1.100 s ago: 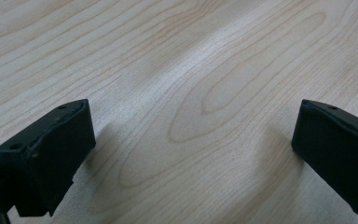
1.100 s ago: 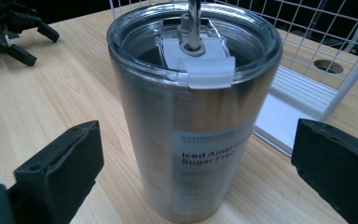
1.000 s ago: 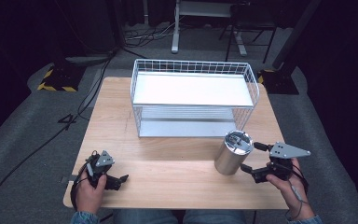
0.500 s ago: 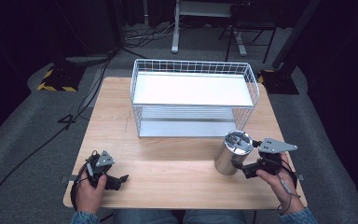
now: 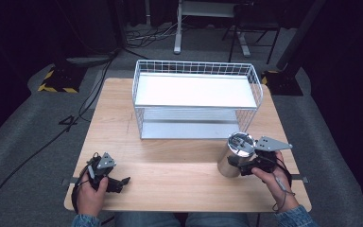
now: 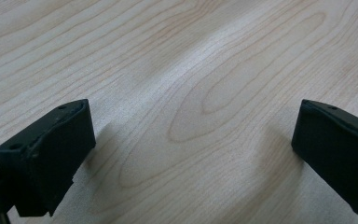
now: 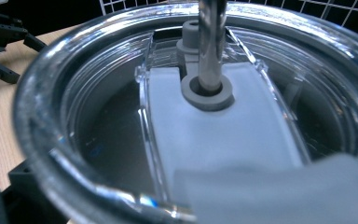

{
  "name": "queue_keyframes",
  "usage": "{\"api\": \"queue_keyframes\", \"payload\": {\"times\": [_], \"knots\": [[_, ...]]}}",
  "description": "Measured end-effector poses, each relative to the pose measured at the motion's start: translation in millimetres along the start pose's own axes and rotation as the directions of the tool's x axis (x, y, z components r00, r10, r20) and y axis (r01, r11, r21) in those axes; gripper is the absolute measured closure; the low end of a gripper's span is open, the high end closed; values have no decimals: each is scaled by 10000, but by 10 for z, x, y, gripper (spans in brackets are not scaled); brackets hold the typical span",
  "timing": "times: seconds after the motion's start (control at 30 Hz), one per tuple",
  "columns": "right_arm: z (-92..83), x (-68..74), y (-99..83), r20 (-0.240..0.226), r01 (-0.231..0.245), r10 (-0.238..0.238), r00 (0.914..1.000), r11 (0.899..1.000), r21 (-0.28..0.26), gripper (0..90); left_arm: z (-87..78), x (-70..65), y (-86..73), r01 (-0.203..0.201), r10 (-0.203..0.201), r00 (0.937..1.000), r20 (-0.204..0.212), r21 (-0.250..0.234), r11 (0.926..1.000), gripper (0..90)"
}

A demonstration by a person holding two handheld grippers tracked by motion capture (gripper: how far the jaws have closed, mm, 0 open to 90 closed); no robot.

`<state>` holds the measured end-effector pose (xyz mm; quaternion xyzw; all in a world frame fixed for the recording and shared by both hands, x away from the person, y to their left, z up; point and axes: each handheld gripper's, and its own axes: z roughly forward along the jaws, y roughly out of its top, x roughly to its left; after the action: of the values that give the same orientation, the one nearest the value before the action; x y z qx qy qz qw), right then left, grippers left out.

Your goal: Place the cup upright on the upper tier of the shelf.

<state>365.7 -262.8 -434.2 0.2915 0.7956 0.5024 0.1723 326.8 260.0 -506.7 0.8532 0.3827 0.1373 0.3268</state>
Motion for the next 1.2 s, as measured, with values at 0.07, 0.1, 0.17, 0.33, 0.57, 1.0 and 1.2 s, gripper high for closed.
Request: {"api": "queue_keyframes", "payload": {"times": [0.07,0.1,0.17,0.33,0.57,1.0,1.2], "knots": [[17,-3,-3,2,-25,25,10000,10000,-82,16,-2,2,1,-11,11,10000,19,30,10000,0],[17,-3,-3,2,-25,25,10000,10000,-82,16,-2,2,1,-11,11,10000,19,30,10000,0],[32,-11,-12,-70,-123,122,9999,9997,-199,16,-1,0,0,-1,1,10000,4,9,10000,0],[39,-15,-20,-130,-84,80,9999,9995,-312,29,-2,2,1,-12,12,10000,11,22,10000,0],[31,-13,-14,-105,29,-32,9999,9996,-295,35,0,0,0,-2,2,10000,-1,3,10000,0],[-44,-25,74,-81,200,-202,9998,9996,-174,37,-2,2,1,-16,15,10000,13,26,10000,0],[-100,-20,168,-52,377,-378,9993,9991,-192,38,-2,2,1,-5,5,10000,21,31,10000,0]]}}
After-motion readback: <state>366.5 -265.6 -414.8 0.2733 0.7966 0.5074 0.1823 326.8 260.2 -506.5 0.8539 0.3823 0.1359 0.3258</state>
